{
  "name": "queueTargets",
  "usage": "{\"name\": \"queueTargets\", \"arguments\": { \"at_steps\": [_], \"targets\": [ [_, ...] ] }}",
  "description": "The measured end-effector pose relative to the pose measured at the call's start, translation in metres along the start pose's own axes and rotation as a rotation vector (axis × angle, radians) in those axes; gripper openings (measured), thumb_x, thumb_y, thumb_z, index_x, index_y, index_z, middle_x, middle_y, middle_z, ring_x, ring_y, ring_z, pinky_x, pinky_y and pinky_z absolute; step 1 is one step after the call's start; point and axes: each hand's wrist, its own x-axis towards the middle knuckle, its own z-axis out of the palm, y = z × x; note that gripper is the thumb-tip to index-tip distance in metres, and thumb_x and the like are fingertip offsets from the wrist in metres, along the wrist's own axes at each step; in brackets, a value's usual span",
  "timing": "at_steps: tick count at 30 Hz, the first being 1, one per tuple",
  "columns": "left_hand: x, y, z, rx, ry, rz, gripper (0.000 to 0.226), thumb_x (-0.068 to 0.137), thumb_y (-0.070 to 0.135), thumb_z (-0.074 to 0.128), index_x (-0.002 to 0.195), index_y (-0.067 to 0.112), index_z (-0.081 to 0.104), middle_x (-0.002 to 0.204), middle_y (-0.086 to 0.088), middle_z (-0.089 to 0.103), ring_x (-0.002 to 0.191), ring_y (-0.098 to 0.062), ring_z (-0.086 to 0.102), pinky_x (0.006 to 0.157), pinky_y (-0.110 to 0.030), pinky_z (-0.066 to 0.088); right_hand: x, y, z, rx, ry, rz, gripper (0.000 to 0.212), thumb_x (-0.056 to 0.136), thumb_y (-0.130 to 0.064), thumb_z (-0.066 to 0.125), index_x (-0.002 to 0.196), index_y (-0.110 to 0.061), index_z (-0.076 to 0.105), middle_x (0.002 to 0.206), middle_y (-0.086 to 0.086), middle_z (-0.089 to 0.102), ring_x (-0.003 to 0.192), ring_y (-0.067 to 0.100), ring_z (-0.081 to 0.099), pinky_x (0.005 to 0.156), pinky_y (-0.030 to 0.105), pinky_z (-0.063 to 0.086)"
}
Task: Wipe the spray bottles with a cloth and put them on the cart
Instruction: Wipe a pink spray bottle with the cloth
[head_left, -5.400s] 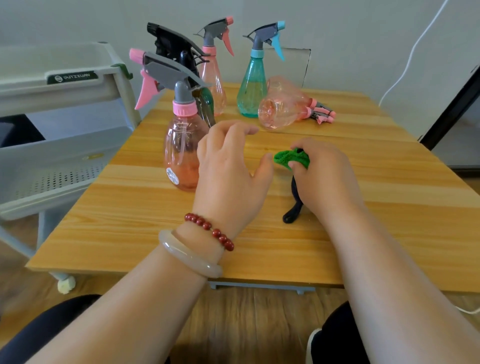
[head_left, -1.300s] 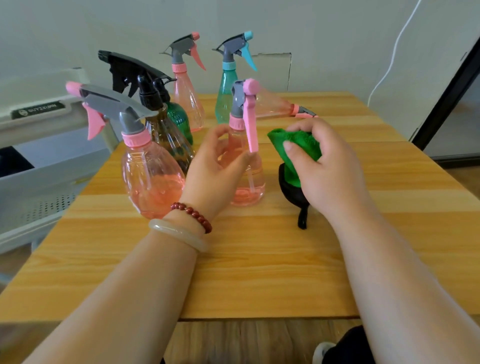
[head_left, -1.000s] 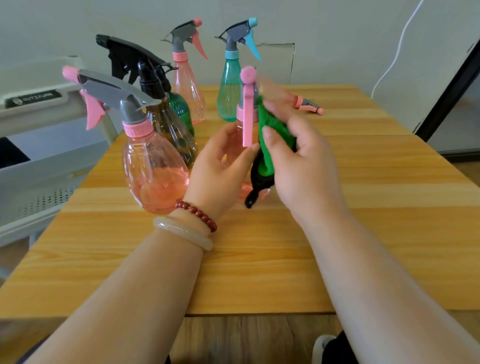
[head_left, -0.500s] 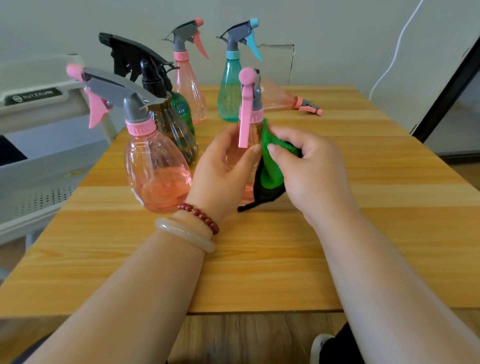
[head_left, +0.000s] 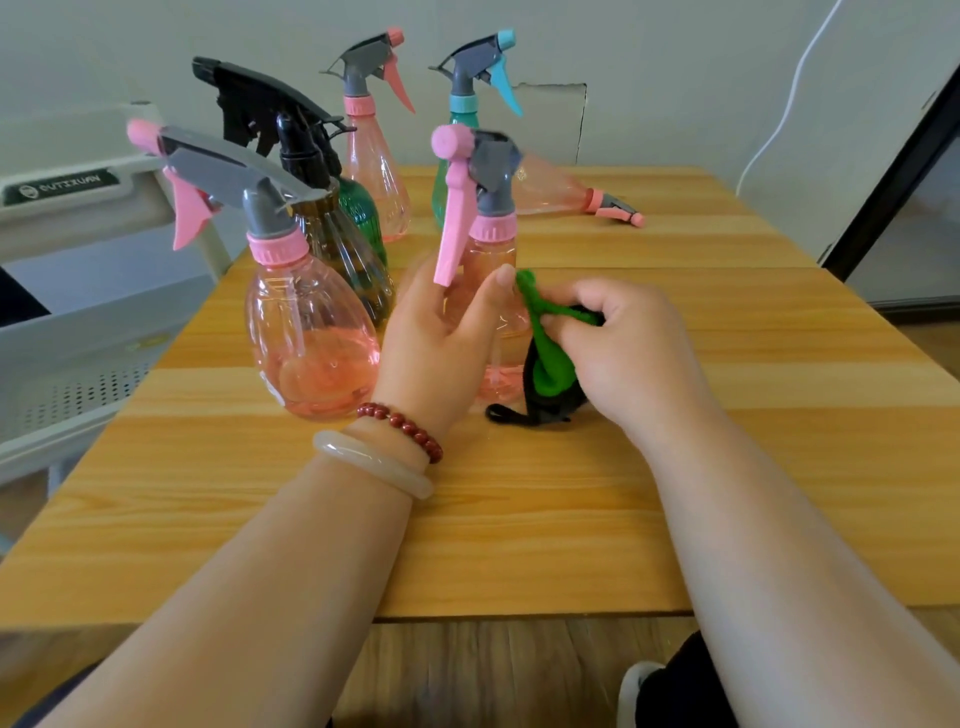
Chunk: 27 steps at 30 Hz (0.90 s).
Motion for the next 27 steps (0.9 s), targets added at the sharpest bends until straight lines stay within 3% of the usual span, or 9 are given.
{"name": "queueTargets", "arguments": {
  "at_steps": [2, 5, 7, 9, 11, 13, 17, 22, 27],
  "targets": [
    [0.000, -0.001, -0.001, 0.029, 0.006, 0.017, 0.025, 0.097, 0.043, 0.057, 0.115, 0.025, 0.061, 0.110, -0.005, 0.063, 0.076, -0.009, 0.059, 0.068, -0.018, 0.045, 0.001, 0.001, -0.004, -0.063, 0.007, 0.053, 0.023, 0.095, -0.019, 0.062, 0.109, -0.035, 0.073, 0.091, -0.023, 0.067, 0.075, -0.004, 0.062, 0.059, 0.009, 0.046],
    [-0.001, 0.003, 0.000, 0.039, -0.013, 0.065, 0.015, 0.100, 0.037, 0.054, 0.112, 0.030, 0.058, 0.102, -0.002, 0.066, 0.073, -0.002, 0.055, 0.067, -0.016, 0.043, 0.002, -0.007, -0.007, 0.126, 0.227, -0.076, 0.026, 0.092, -0.018, 0.065, 0.113, -0.033, 0.070, 0.105, -0.019, 0.069, 0.096, -0.002, 0.064, 0.086, 0.020, 0.053],
    [-0.001, 0.005, 0.001, -0.009, -0.003, 0.050, 0.009, 0.099, 0.035, 0.057, 0.107, 0.039, 0.055, 0.102, 0.003, 0.067, 0.081, -0.002, 0.061, 0.074, -0.021, 0.049, 0.001, -0.013, -0.005, 0.222, 0.281, -0.193, 0.026, 0.091, -0.018, 0.067, 0.112, -0.033, 0.065, 0.109, -0.021, 0.067, 0.105, -0.003, 0.061, 0.094, 0.024, 0.051],
    [-0.001, 0.005, 0.000, -0.064, 0.008, 0.030, 0.017, 0.098, 0.032, 0.060, 0.114, 0.033, 0.058, 0.107, 0.004, 0.069, 0.095, -0.004, 0.065, 0.085, -0.025, 0.053, -0.002, -0.014, 0.002, 0.184, 0.213, -0.237, 0.025, 0.091, -0.016, 0.067, 0.108, -0.033, 0.063, 0.103, -0.027, 0.063, 0.101, -0.012, 0.058, 0.088, 0.010, 0.046],
    [-0.002, 0.007, -0.002, -0.052, 0.013, 0.043, 0.022, 0.099, 0.029, 0.059, 0.120, 0.022, 0.059, 0.105, 0.010, 0.068, 0.095, 0.004, 0.063, 0.084, -0.014, 0.050, -0.004, -0.010, 0.010, 0.093, 0.130, -0.185, 0.022, 0.092, -0.015, 0.066, 0.105, -0.033, 0.065, 0.097, -0.028, 0.062, 0.096, -0.013, 0.057, 0.081, 0.001, 0.041],
    [-0.002, 0.009, -0.003, -0.029, 0.015, 0.058, 0.020, 0.100, 0.029, 0.057, 0.119, 0.024, 0.058, 0.100, 0.015, 0.065, 0.091, 0.010, 0.060, 0.079, -0.007, 0.046, -0.003, -0.008, 0.009, 0.015, 0.079, -0.119, 0.021, 0.094, -0.016, 0.065, 0.106, -0.033, 0.068, 0.097, -0.027, 0.062, 0.097, -0.007, 0.057, 0.078, -0.001, 0.040],
    [-0.003, 0.010, -0.002, -0.022, 0.010, 0.090, 0.019, 0.101, 0.028, 0.055, 0.119, 0.025, 0.056, 0.100, 0.014, 0.064, 0.090, 0.010, 0.059, 0.079, -0.007, 0.046, 0.000, -0.009, -0.002, -0.106, 0.018, -0.098, 0.022, 0.094, -0.019, 0.064, 0.108, -0.036, 0.067, 0.110, -0.019, 0.064, 0.101, 0.001, 0.057, 0.071, 0.003, 0.042],
    [-0.002, 0.008, -0.002, -0.033, 0.020, 0.101, 0.023, 0.101, 0.025, 0.055, 0.124, 0.019, 0.058, 0.103, 0.012, 0.067, 0.095, 0.005, 0.063, 0.082, -0.012, 0.050, -0.002, -0.019, 0.002, 0.134, 0.184, -0.234, 0.024, 0.092, -0.015, 0.066, 0.101, -0.037, 0.060, 0.096, -0.030, 0.061, 0.096, -0.013, 0.057, 0.083, 0.007, 0.045],
    [-0.001, 0.005, -0.003, -0.040, 0.035, 0.078, 0.027, 0.102, 0.028, 0.052, 0.126, 0.018, 0.058, 0.111, 0.007, 0.067, 0.100, 0.001, 0.063, 0.086, -0.017, 0.051, 0.001, -0.012, 0.011, 0.031, 0.074, -0.160, 0.020, 0.093, -0.017, 0.065, 0.102, -0.035, 0.065, 0.091, -0.028, 0.060, 0.087, -0.008, 0.058, 0.074, 0.000, 0.042]
  ]
}}
